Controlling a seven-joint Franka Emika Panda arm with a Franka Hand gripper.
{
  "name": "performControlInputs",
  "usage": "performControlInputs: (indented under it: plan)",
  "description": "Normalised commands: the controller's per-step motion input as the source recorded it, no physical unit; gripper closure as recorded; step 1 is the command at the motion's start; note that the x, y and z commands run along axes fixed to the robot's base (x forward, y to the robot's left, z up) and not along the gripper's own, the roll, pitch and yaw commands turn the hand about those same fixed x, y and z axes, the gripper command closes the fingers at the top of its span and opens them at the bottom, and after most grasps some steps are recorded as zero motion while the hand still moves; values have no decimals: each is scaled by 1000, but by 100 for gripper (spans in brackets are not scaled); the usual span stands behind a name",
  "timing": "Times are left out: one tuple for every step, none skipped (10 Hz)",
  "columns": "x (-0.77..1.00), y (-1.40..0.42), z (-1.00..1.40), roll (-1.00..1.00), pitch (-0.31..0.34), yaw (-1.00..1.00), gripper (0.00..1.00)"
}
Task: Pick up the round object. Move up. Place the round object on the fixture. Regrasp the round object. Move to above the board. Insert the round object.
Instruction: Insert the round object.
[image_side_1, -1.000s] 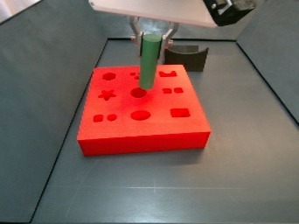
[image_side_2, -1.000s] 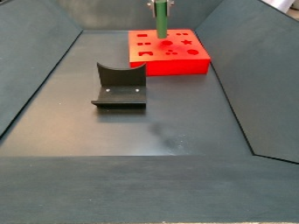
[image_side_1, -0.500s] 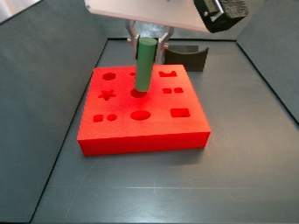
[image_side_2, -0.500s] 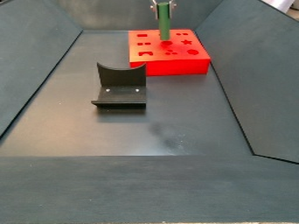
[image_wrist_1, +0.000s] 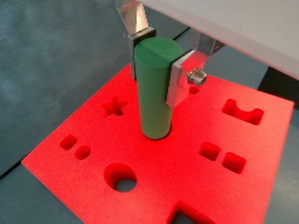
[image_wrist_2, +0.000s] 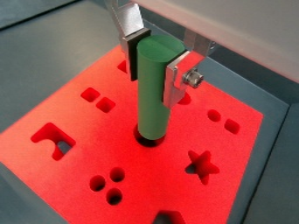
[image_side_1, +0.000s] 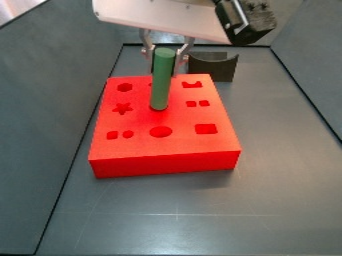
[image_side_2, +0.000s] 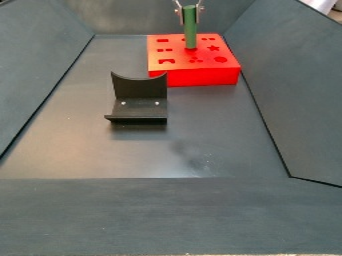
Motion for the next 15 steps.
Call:
performControlInputs:
  plan:
    - [-131, 63, -91, 0, -26, 0, 100]
    - [-80, 0, -46, 0, -41, 0, 100]
    - [-26, 0, -14, 0, -40, 0, 100]
    - [0, 0, 0, 0, -13, 0, 100]
    - [0, 0, -34, 0, -10, 0, 100]
    - [94, 0, -351, 23, -74, 0, 100]
    - [0, 0, -603, 80, -119, 0, 100]
    - [0, 0, -491, 90, -107, 0, 100]
    - [-37, -6, -511, 139, -100, 0, 100]
    - [-43, -17, -586, 160, -111, 3, 100]
    - [-151, -57, -686, 201, -129, 0, 100]
    - [-69, -6, -640, 146, -79, 0, 100]
    - [-77, 0, -500, 66, -103, 0, 100]
    - [-20, 0, -423, 16, -133, 0, 100]
    - [0, -29, -471, 0, -160, 0, 100]
